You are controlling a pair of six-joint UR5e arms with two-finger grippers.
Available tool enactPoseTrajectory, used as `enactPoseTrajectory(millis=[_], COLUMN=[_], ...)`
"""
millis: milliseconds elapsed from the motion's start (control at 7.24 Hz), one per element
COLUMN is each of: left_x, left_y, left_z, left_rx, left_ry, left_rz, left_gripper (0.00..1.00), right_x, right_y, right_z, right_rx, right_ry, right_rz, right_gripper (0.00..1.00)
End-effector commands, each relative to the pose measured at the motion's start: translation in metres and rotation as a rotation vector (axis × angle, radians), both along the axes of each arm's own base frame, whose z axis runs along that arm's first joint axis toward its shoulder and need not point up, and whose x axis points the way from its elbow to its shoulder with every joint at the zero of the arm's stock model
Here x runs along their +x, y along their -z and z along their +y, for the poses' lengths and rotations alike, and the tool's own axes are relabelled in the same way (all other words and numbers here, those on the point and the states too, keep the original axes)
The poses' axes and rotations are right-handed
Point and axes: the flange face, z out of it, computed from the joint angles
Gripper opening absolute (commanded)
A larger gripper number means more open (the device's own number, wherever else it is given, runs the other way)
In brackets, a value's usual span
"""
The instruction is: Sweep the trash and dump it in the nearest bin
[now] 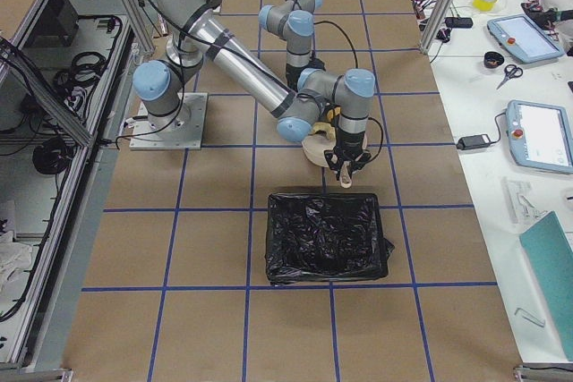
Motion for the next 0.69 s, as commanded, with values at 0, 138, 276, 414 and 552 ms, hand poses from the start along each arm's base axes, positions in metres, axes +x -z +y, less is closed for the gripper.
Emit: enactPoseTrajectory(millis=[0,138,276,414,552], left_x=[-0.018,-0.034,-0.047,-0.063,-0.076], left_y=[-0.008,-0.022,-0.02,-0.018,-0.015], left_z=[0.005,0.014,0.015,0.022,0.025], left_rx=[-0.017,-0.03,-0.036,-0.043,-0.03], left_ry=[-0.022,-0.031,-0.037,-0.034,-0.042], left_rz=[0.048,0.075,0.088,0.105,0.136], left_gripper=[0.0,0.0,0.0,0.0,0.0], right_x=[0.002,0.002,0.002,0.002,0.002], right_y=[0.0,0.0,0.001,0.002,0.001], right_z=[-0.001,-0.001,0.0,0.0,0.0], right_rx=[0.001,0.002,0.005,0.006,0.004], right_ry=[-0.003,-0.003,-0.003,-0.003,-0.002], right_rz=[0.0,-0.001,-0.002,-0.003,-0.002], right_gripper=[0.0,0.0,0.0,0.0,0.0])
